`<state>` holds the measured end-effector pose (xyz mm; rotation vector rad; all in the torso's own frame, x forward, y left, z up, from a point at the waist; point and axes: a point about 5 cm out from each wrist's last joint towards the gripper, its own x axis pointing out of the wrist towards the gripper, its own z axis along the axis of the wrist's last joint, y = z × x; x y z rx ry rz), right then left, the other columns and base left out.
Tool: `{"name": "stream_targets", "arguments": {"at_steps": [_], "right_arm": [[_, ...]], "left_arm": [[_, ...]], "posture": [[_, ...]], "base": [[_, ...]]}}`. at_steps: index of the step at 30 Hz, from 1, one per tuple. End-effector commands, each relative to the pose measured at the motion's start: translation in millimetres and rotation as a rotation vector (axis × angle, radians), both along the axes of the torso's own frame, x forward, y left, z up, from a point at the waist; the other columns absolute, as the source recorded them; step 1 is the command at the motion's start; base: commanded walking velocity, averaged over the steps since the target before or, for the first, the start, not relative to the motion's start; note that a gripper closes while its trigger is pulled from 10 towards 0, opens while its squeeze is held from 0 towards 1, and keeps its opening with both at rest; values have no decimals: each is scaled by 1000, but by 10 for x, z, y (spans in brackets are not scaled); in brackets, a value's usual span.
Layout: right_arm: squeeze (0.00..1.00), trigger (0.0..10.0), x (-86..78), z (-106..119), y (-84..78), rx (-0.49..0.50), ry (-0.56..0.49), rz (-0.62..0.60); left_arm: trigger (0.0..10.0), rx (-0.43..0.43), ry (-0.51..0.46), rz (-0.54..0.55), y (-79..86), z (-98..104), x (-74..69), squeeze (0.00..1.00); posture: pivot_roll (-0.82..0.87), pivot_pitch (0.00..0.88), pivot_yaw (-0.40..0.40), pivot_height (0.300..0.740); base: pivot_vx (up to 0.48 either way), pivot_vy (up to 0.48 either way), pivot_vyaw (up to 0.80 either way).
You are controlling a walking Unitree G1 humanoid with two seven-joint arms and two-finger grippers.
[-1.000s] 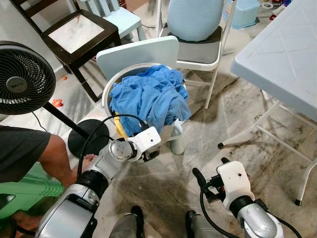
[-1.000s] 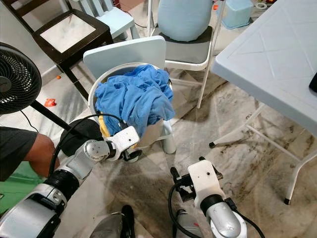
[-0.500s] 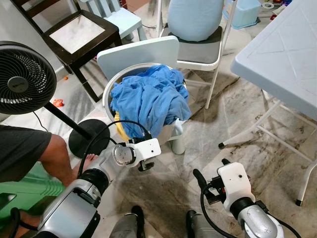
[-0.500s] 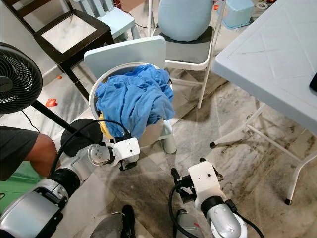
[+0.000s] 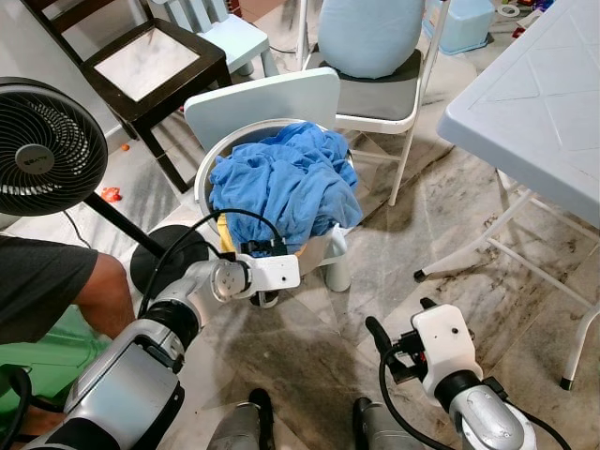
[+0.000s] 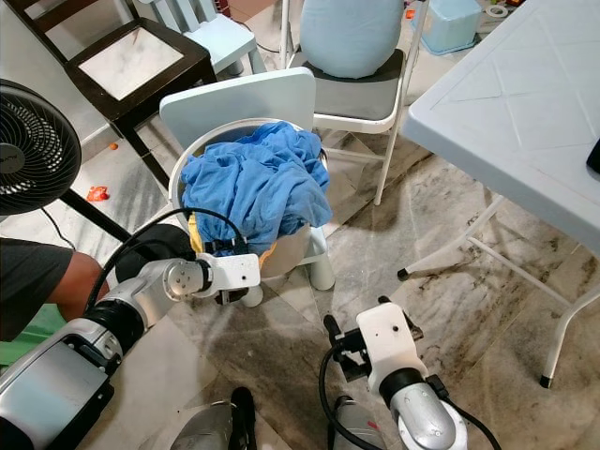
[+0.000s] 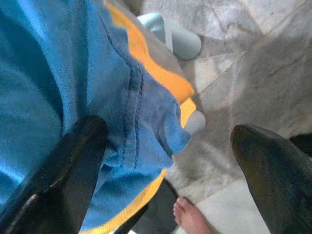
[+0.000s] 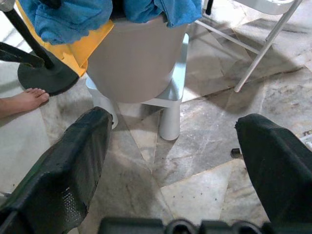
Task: Hang hanger
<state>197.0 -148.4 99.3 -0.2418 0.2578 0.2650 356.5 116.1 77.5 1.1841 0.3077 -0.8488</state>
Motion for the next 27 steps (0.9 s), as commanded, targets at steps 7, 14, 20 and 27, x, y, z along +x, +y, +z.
{"name": "stream_targets", "arguments": {"at_steps": [7,14,20,27], "right_arm": [[0,10000,-44,-56,4,2,26,-3],[0,10000,-48,-66,6,1,28,-2],[0,10000,-45,-72,6,-1,27,-4],[0,10000,-40,-77,8,-6,24,-5]], "left_arm": [[0,50,-33,12,148,6,20,0],[0,51,-71,37,198,41,50,0],[0,59,-122,43,231,89,81,0],[0,18,-215,51,200,207,144,0]], "posture": [[-165,305,109,740],[-164,304,107,740],[-165,301,107,740],[-165,298,109,740]], "base": [[0,0,0],[0,0,0],[0,0,0],[0,0,0]]}}
